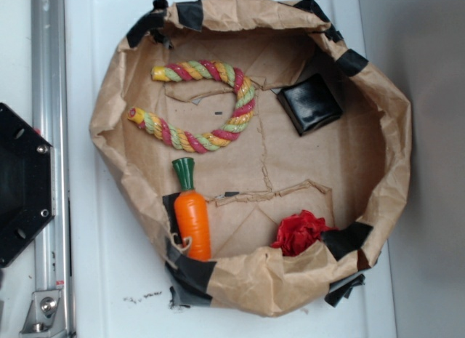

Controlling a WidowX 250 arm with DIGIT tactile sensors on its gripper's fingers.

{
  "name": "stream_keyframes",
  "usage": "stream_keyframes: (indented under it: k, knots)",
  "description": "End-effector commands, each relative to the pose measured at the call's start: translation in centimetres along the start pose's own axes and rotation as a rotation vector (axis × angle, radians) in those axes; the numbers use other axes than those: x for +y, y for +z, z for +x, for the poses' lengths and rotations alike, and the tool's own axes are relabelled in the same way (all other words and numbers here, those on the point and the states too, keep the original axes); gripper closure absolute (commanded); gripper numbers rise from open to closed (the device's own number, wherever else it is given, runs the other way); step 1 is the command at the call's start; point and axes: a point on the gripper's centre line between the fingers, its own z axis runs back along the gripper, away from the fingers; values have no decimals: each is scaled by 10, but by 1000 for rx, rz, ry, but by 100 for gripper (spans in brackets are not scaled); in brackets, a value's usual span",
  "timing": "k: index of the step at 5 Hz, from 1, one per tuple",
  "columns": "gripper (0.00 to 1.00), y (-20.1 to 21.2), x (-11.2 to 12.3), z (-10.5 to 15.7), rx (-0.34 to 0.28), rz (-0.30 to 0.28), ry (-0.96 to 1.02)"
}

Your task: Grab the black box.

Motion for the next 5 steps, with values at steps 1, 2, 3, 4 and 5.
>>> stream_keyframes:
  k: [1,2,3,4,5]
  knots:
    - [0,0,0,0,0,0,0]
    - [0,-31,24,48,-51,18,227]
    - [0,-58,34,97,-189,3,263]
    - [0,-58,34,97,-189,3,263]
    - [0,-58,34,97,-189,3,263]
